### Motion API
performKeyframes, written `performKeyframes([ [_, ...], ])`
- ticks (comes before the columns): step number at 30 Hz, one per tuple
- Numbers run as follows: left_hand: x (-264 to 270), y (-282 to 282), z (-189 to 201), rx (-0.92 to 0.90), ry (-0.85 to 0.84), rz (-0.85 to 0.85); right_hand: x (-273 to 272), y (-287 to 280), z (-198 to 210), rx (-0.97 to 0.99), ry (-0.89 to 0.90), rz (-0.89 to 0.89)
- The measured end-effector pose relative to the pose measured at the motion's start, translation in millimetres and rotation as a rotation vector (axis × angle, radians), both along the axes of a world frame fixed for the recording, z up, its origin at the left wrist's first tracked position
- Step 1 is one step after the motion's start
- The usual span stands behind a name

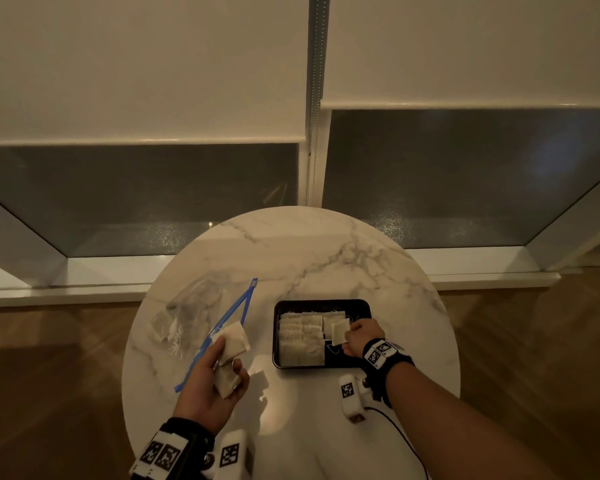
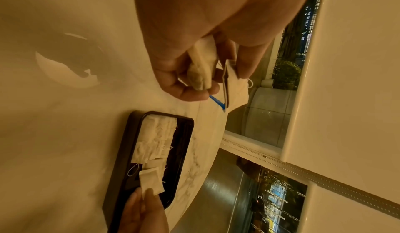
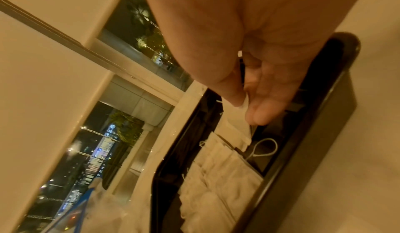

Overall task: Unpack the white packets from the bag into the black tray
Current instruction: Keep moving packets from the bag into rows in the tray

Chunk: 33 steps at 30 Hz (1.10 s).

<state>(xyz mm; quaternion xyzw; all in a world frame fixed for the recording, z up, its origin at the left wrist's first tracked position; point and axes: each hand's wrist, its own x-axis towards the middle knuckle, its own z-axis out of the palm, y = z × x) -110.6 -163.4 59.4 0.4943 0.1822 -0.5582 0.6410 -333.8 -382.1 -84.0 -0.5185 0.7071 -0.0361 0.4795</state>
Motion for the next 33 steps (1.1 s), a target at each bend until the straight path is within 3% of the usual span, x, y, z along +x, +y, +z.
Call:
performKeyframes([
  [2, 2, 2, 1, -0.004, 0.000, 0.007, 5, -2, -13, 0.014, 0.031, 0.039],
  [6, 6, 5, -3, -0.012, 0.005, 0.005, 21, 13, 27, 0.012, 0.122, 0.146],
  [12, 14, 8, -10, -0.008, 0.013, 0.008, 29, 16, 37, -0.042, 0.248, 0.187],
  [25, 14, 3, -3, -0.147, 0.051, -0.022, 34, 12, 37, -0.049, 0.298, 0.235],
  [33, 14, 3, -5, -0.123, 0.071, -0.023, 31, 9, 32, -0.030, 0.268, 0.217],
])
